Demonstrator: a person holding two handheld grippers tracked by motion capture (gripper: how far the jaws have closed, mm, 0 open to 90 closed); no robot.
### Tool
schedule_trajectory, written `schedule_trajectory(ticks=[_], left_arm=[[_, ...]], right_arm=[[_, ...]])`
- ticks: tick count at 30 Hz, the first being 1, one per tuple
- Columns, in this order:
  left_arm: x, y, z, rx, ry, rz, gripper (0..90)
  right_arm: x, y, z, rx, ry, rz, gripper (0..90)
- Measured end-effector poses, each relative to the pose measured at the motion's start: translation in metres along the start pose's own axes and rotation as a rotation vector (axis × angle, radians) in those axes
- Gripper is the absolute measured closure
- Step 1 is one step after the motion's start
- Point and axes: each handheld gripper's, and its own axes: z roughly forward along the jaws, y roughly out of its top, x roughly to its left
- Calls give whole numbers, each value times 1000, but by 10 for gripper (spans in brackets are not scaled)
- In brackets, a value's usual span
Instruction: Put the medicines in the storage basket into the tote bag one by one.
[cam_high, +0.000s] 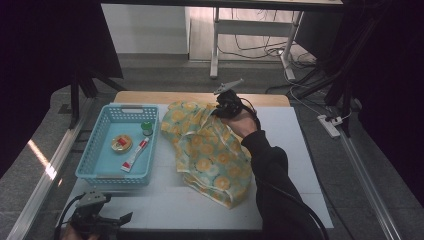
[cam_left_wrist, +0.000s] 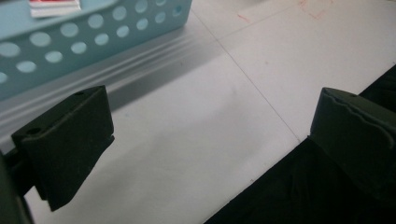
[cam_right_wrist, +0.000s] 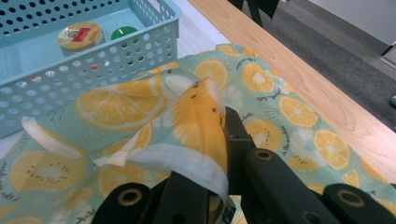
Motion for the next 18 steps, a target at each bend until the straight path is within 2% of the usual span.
schedule_trajectory(ticks=[6, 10, 14, 18], left_arm=[[6, 3, -3, -32, -21, 4, 0], [10, 6, -4, -67, -57, 14, 0], [11, 11, -6, -99, -35, 32, 0], [11, 16, -7, -114, -23, 30, 0]], right_arm=[[0, -1, -1, -6, 11, 9, 898], [1, -1, -2, -7, 13, 11, 898], [1, -1, -3, -10, 10, 13, 898], [1, -3, -5, -18, 12, 15, 898]])
